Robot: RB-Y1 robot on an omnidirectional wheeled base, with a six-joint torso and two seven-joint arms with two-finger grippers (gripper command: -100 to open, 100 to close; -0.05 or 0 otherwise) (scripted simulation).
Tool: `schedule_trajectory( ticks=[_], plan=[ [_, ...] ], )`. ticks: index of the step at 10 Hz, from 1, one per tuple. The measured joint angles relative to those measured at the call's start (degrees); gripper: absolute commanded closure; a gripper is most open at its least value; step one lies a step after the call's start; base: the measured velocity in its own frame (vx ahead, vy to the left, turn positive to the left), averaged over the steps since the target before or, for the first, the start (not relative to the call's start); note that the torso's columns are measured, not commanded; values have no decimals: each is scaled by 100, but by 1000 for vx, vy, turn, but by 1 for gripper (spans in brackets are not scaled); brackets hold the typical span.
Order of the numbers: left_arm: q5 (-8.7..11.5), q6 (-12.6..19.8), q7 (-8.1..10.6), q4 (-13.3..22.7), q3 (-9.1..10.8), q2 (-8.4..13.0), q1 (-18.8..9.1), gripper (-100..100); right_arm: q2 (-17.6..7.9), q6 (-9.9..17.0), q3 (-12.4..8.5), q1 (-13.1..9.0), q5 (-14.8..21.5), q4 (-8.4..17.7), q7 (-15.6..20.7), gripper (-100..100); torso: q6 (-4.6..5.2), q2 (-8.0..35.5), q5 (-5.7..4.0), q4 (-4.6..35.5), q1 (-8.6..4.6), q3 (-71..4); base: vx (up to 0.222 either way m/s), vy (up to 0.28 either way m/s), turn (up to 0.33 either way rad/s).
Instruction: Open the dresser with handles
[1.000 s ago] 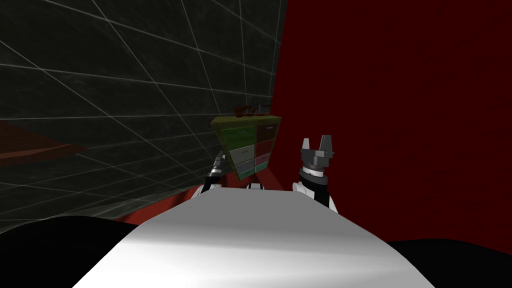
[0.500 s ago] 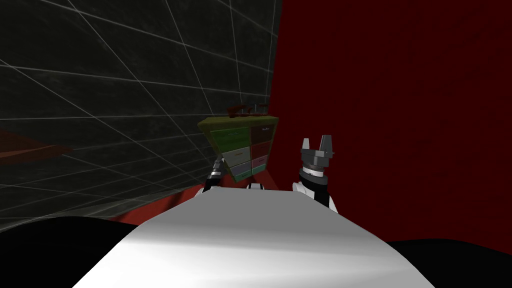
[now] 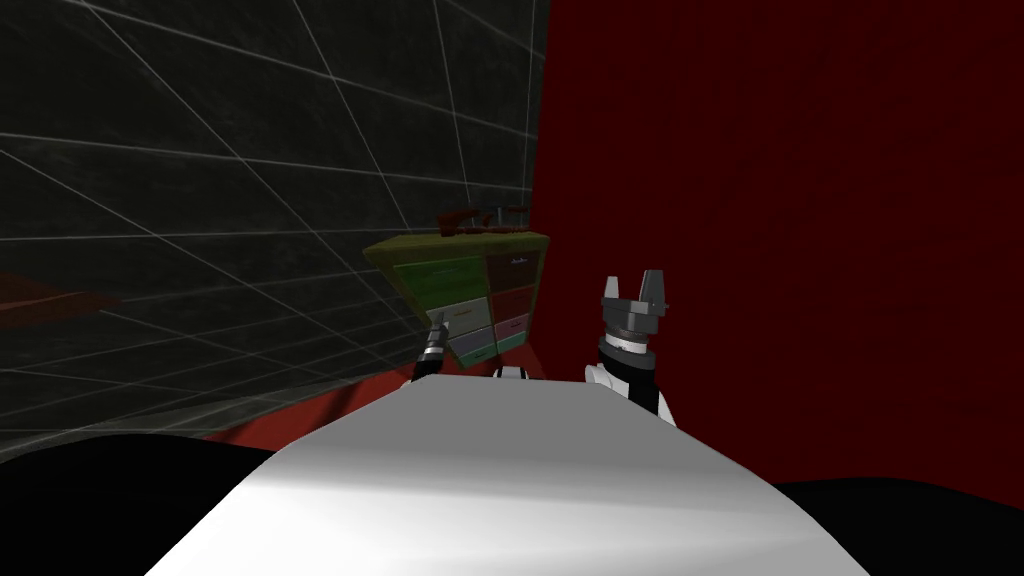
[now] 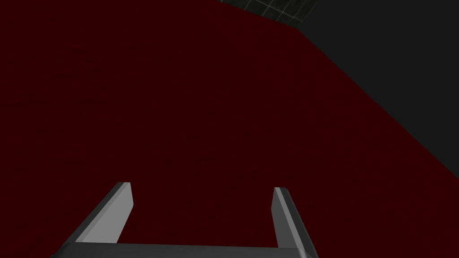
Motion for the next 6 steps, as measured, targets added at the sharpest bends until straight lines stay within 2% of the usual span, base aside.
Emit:
schedule_trajectory(
  ticks=[2, 5, 6],
  plan=[
    [26, -51, 12, 204, 40, -91, -83, -100, -1, 0, -1, 0, 0, 0, 0, 0, -1, -8, 5, -3, 12, -6, 43, -64, 32],
    [60, -117, 23, 405, 80, -436, -109, -100, -1, 0, -1, 0, 0, 0, 0, 0, 0, -10, -4, -3, -14, -7, 28, -52, 15],
    [61, -116, 23, 410, 81, -449, -111, -100, -1, 0, -1, 0, 0, 0, 0, 0, -1, -5, -1, -2, -1, -4, 6, -44, 277]
  ],
)
